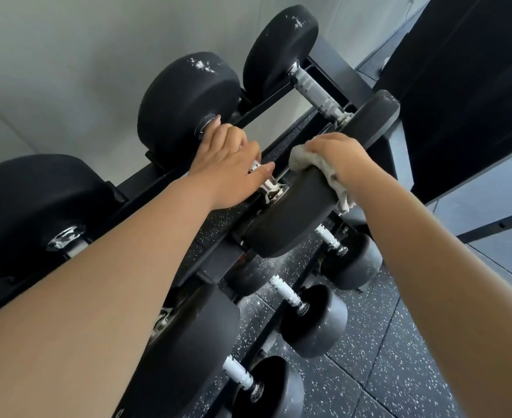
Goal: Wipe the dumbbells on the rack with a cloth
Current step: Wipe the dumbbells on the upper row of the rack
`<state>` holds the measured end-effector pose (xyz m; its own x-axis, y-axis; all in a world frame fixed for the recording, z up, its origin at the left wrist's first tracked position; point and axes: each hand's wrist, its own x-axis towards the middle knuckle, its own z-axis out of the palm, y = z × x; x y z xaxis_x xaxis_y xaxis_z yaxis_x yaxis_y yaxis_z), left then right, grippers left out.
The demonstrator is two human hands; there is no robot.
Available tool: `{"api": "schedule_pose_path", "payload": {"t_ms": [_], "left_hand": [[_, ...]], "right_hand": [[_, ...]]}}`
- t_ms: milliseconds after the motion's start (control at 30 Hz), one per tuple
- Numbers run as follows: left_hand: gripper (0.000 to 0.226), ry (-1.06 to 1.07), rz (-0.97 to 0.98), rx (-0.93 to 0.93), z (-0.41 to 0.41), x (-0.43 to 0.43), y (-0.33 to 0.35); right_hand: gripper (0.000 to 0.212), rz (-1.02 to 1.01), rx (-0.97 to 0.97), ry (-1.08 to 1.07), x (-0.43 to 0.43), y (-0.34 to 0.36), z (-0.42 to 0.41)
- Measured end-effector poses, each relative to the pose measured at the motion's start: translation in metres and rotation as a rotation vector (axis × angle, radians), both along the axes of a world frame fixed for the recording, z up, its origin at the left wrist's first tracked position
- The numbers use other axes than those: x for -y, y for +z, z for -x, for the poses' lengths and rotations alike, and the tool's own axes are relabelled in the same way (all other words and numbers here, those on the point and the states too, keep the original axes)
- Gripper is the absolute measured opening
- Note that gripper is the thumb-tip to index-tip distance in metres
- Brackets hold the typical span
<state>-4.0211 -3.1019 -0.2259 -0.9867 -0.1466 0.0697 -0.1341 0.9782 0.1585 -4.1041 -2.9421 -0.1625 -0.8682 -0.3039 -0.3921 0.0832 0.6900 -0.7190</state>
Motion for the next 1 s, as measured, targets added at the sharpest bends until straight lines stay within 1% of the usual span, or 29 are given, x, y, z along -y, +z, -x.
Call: {"api": "schedule_pose_path", "payload": {"t_ms": [33,67,100,167,233,300,367,433,467,500,567,600,700,733,767,833,933,1000], "left_hand": [[0.046,0.005,-0.003,0.004,0.0,0.0,0.001],[0.046,0.008,-0.009,0.008,0.0,-0.001,0.002],[0.046,0.011,-0.017,0.013,0.0,-0.001,0.003],[0.045,0.011,-0.027,0.02,0.0,-0.002,0.004],[0.045,0.014,-0.03,0.015,-0.001,-0.003,0.004],[0.045,0.017,-0.033,0.006,-0.001,-0.003,0.004],[0.045,0.017,-0.039,0.0,-0.001,-0.003,0.004],[0.044,0.016,-0.043,-0.002,-0.001,-0.003,0.004],[0.044,0.015,-0.048,-0.004,-0.001,-0.003,0.004],[0.044,0.016,-0.056,-0.006,-0.002,-0.003,0.004],[0.043,0.019,-0.073,-0.005,-0.002,-0.003,0.005],[0.044,0.02,-0.075,0.0,-0.002,-0.003,0.005],[0.043,0.025,-0.076,0.016,-0.002,-0.004,0.006],[0.043,0.027,-0.078,0.022,-0.002,-0.005,0.007],[0.043,0.029,-0.079,0.028,-0.001,-0.005,0.008],[0.043,0.036,-0.077,0.04,-0.001,-0.006,0.009],[0.042,0.038,-0.087,0.044,-0.001,-0.005,0.009],[0.04,0.036,-0.097,0.039,-0.001,-0.005,0.008]], "right_hand": [[0.021,0.041,0.025,0.01,-0.002,0.002,-0.006],[0.019,0.081,0.067,0.011,-0.004,-0.001,-0.009],[0.02,0.097,0.096,0.024,-0.005,0.0,-0.016],[0.024,0.093,0.07,0.034,-0.006,0.0,-0.024],[0.021,0.012,-0.028,0.033,-0.004,0.001,-0.028],[0.014,-0.095,-0.078,0.052,-0.004,0.001,-0.029],[0.018,-0.173,-0.096,0.097,-0.005,0.003,-0.026],[0.017,-0.232,-0.088,0.149,-0.006,0.008,-0.017],[0.02,-0.269,-0.062,0.183,-0.005,0.011,-0.013],[0.032,-0.302,-0.035,0.207,-0.003,0.017,-0.012],[0.064,-0.336,0.004,0.194,0.001,0.02,-0.007],[0.067,-0.323,0.038,0.17,0.001,0.019,-0.004],[0.04,-0.177,0.251,0.129,0.001,0.018,-0.004],[0.033,-0.182,0.244,0.155,0.002,0.015,-0.004],[0.032,-0.208,0.164,0.195,0.001,0.013,-0.004],[0.036,-0.308,-0.002,0.23,0.005,0.011,-0.006],[0.031,-0.437,-0.155,0.187,0.006,0.009,-0.015],[0.029,-0.452,-0.245,0.179,0.002,0.008,-0.025]]}}
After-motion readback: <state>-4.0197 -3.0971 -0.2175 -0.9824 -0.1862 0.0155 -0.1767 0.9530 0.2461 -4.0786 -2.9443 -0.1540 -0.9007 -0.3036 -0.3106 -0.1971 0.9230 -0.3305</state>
